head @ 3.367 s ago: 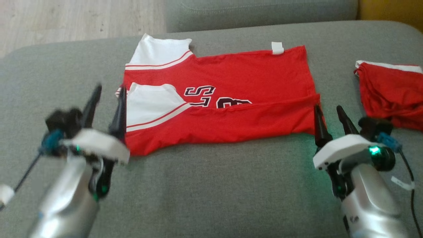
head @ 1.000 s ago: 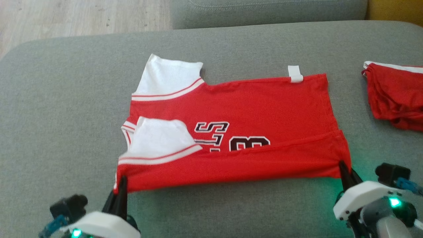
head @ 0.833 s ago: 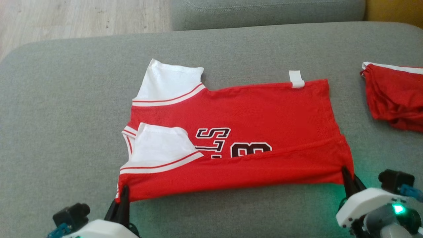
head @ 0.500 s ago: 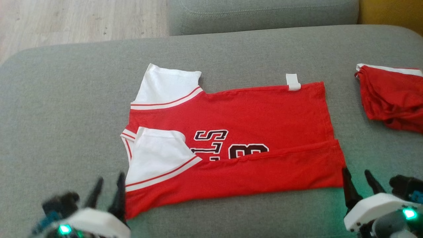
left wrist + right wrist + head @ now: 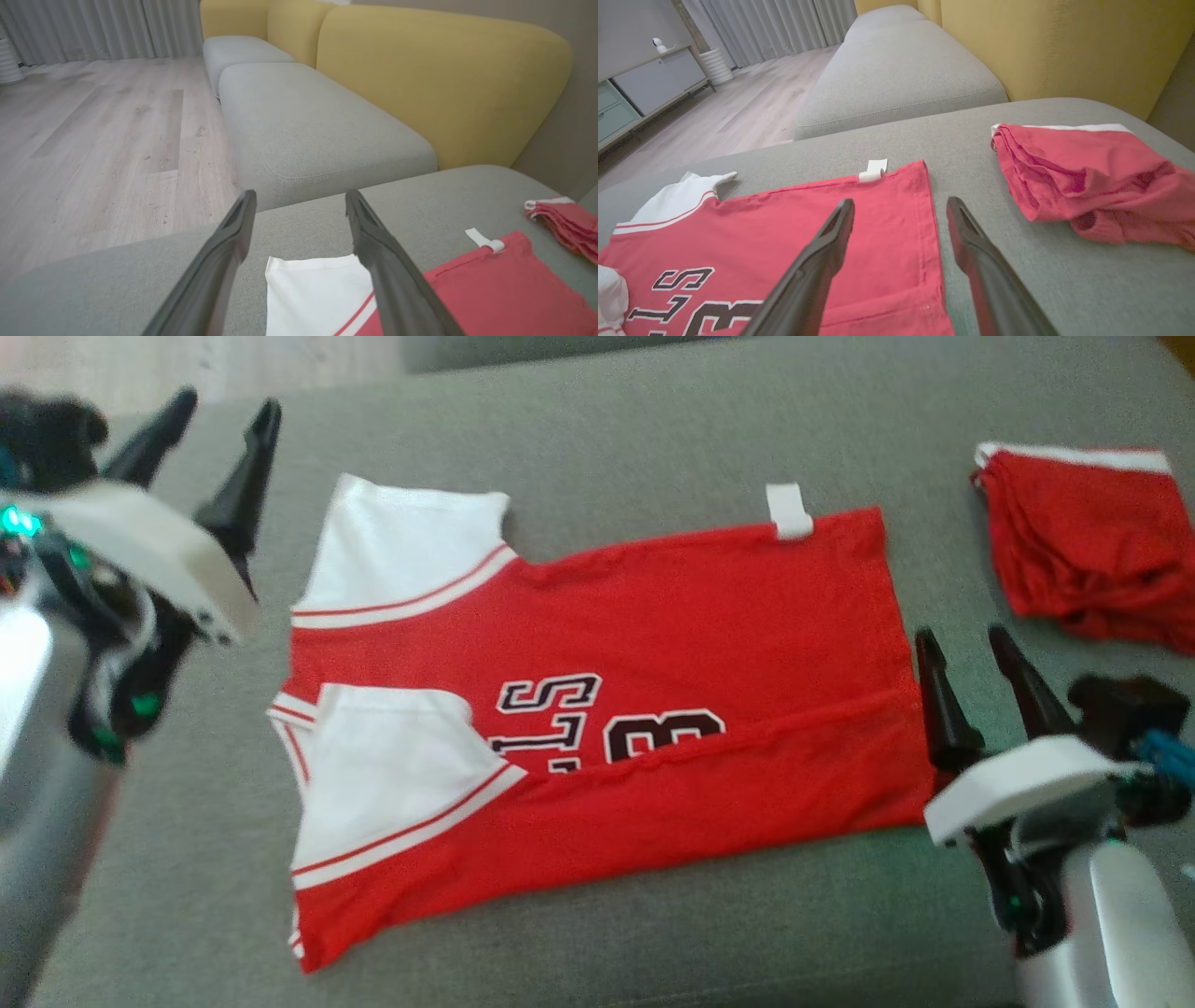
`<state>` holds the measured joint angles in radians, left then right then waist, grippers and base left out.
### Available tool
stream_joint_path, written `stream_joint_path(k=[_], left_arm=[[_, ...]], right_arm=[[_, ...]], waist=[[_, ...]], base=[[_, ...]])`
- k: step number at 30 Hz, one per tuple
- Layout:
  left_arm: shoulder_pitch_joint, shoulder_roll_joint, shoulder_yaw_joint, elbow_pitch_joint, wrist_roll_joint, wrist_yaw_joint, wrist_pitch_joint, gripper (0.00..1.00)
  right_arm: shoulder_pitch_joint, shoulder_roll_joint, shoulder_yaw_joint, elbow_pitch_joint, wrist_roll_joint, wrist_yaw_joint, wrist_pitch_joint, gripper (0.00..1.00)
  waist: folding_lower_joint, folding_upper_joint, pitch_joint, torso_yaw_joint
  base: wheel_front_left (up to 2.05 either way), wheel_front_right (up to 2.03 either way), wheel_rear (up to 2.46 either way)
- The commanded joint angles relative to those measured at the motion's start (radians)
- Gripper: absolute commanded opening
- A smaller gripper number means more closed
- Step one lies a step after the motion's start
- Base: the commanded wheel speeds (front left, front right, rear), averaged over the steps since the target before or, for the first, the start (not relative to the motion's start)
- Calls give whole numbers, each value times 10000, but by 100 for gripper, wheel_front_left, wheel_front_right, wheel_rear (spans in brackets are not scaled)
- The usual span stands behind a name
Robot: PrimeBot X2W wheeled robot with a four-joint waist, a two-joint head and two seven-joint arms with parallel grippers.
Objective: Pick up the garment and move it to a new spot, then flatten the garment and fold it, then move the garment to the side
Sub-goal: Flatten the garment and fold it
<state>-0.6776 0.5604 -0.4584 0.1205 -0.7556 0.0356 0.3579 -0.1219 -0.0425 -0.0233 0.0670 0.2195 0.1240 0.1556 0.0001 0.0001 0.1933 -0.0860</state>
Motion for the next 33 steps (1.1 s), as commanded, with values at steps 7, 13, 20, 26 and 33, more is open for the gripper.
stream_joint_path(k=[7, 13, 20, 26, 33], left_arm=[[-2175, 692, -42, 1821, 508, -418, 1138, 100], [-2498, 1032, -182, 2966, 666, -460, 1667, 100], [-2617, 1319, -114, 3780, 527, -450, 2067, 100], [-2589, 1361, -218, 3938, 364, -534, 2519, 100], [-2511, 1331, -391, 3729, 197, -588, 3062, 34]], right_arm=[[-1407, -77, 973, -408, -50, 67, -212, 100], [-1798, -77, 1198, -313, -1, 67, -461, 100], [-1901, -77, 1418, -211, 177, 67, -790, 100], [-1967, -77, 1531, -138, 276, 67, -908, 100], [-2238, -77, 1736, -131, 223, 67, -865, 100]], waist=[[-1, -1, 1962, -1342], [-1, -1, 2564, -1867], [-1, -1, 2883, -2176], [-1, -1, 2961, -2242], [-1, -1, 2992, -2192]], base=[[0, 0, 0], [0, 0, 0], [0, 0, 0], [0, 0, 0], [0, 0, 0]])
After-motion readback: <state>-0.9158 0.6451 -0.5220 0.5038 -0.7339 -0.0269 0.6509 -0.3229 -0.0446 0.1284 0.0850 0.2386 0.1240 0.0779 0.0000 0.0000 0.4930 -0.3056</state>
